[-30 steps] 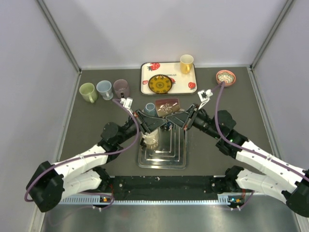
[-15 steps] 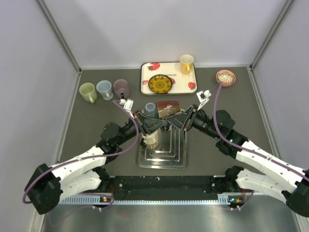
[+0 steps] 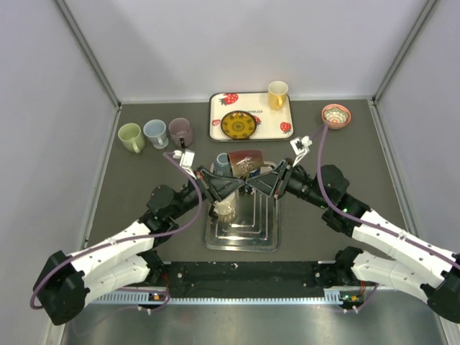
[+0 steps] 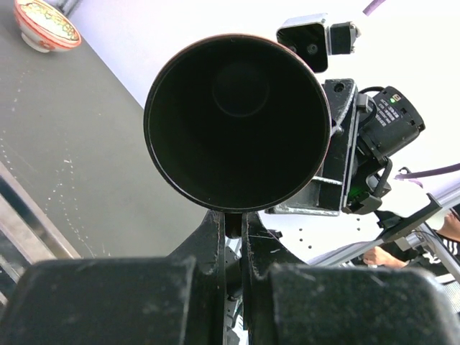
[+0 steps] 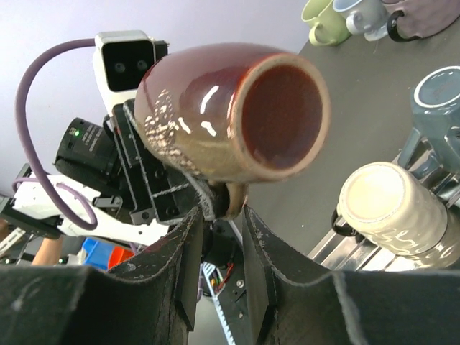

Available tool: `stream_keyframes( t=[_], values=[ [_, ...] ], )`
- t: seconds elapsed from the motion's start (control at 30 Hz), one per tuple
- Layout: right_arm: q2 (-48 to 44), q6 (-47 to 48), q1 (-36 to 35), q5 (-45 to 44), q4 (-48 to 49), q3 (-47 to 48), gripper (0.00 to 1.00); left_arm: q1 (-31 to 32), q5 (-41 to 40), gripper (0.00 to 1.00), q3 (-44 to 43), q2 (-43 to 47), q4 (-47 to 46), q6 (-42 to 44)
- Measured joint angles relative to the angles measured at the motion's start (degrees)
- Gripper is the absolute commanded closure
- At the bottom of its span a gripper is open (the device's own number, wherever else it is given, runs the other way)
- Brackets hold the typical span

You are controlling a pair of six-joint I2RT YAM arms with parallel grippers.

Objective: Turn the mug right side up

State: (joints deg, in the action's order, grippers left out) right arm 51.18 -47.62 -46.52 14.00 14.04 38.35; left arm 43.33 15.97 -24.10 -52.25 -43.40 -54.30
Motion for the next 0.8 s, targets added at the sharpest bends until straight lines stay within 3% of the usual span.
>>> stream_keyframes(
  t=[0.5, 0.8],
  values=[
    [-1.7, 1.0, -1.8, 1.8, -3.5, 0.0, 0.72, -0.1, -6.7, 1.0, 0.9, 7.8, 8.7, 5.7],
    [-9.1, 4.2, -1.9, -0.5, -10.4, 0.0, 0.72, -1.1, -20.4, 1.0, -2.3, 17.6, 30.2, 18.2]
  ],
)
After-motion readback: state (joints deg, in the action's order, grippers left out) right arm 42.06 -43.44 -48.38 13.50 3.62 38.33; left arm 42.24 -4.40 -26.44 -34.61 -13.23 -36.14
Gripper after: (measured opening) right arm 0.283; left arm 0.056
